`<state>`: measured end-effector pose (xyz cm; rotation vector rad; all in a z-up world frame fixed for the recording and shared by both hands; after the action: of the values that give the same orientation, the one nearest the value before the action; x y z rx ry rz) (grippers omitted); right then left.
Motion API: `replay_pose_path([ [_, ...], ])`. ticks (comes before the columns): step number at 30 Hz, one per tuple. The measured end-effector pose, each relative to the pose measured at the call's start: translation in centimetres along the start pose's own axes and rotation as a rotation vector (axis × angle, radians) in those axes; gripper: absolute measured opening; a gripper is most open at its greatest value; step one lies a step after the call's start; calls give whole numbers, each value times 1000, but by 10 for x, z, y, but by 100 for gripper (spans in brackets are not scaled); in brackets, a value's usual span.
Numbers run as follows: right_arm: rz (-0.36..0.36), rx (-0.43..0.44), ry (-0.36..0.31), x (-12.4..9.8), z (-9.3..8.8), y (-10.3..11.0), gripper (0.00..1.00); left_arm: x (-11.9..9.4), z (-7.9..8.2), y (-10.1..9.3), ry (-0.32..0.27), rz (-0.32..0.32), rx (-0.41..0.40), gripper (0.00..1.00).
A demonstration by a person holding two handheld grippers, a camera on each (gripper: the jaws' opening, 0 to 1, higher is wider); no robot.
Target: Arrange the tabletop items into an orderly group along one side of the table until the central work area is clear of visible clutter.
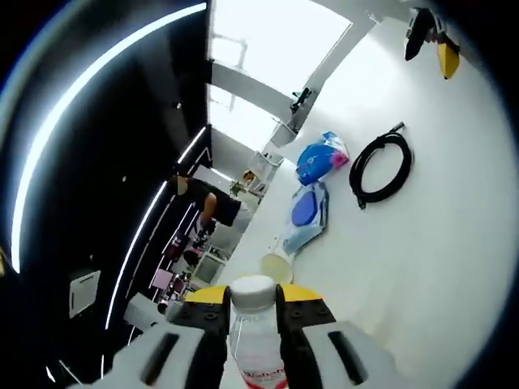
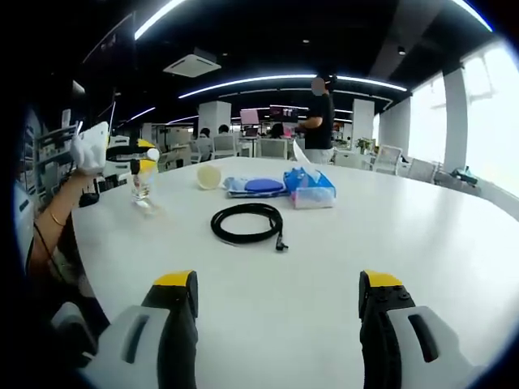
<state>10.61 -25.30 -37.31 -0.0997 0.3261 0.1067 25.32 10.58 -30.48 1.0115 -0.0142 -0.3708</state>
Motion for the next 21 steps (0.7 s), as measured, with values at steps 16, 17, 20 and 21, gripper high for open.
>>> replay_pose_path([
  [16, -4, -4, 4, 0, 2, 0, 79, 0, -8, 22, -14, 2, -118, 20],
  [17, -4, -4, 4, 0, 2, 0, 79, 0, -8, 22, -14, 2, -120, 20],
  [20, -4, -4, 4, 0, 2, 0, 79, -2, -10, 28, -16, 10, -155, 20],
  [21, -4, -4, 5, 1, 3, 0, 79, -2, -11, 29, -16, 10, -160, 20],
])
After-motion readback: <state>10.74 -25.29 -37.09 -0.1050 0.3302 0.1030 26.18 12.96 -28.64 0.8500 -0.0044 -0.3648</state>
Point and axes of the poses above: the point that each gripper's makers call its tool centre point, and the gripper's own axes: x roughly forward along the fingers, y roughly to its left, z roughly out of its top, the point moved 7 cm from there along -x, roughly backward along the fingers, and after that the axes turned 4 degrees about -z, right-handed, at the moved point
